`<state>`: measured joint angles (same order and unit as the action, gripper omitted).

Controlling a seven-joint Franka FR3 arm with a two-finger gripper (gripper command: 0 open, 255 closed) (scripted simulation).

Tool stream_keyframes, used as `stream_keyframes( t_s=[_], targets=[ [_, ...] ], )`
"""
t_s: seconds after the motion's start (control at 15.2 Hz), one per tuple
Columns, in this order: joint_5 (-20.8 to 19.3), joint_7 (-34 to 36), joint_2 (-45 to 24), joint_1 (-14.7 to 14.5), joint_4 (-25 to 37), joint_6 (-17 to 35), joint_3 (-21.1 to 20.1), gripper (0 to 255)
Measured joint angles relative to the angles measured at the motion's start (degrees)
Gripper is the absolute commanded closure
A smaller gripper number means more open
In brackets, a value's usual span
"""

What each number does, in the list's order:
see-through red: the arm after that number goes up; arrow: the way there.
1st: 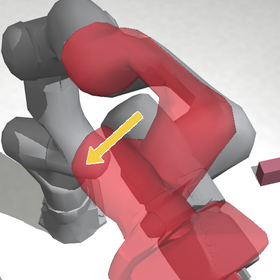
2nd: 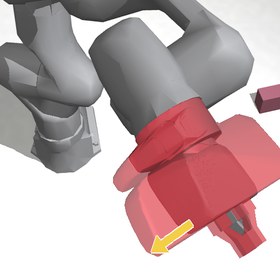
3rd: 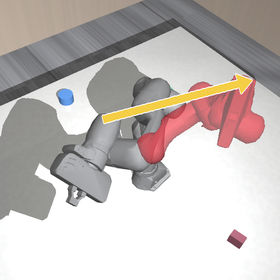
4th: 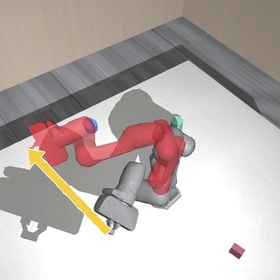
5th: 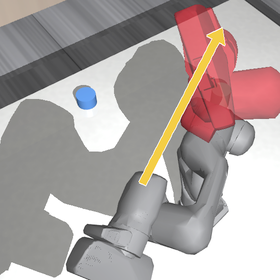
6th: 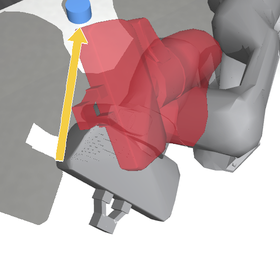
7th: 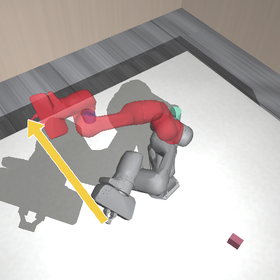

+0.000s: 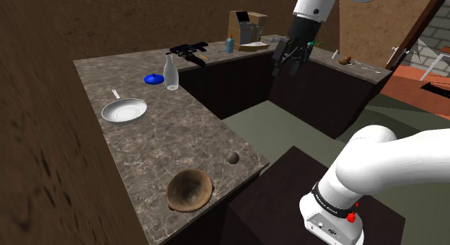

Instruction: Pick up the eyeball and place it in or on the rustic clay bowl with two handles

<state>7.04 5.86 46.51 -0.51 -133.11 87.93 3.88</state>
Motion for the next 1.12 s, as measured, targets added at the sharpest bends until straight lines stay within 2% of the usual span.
stream_keyframes(
  t_s=[0.13,0.59,1.12],
  targets=[
    [0.06,-0.18,-0.14,-0.01,-0.75,0.8,0.06,0],
    [1.46,-2.18,-1.68,-0.51,-11.99,12.66,0.22,0],
    [3.86,-6.81,-10.7,-1.81,-21.84,29.97,1.62,0]
  ],
)
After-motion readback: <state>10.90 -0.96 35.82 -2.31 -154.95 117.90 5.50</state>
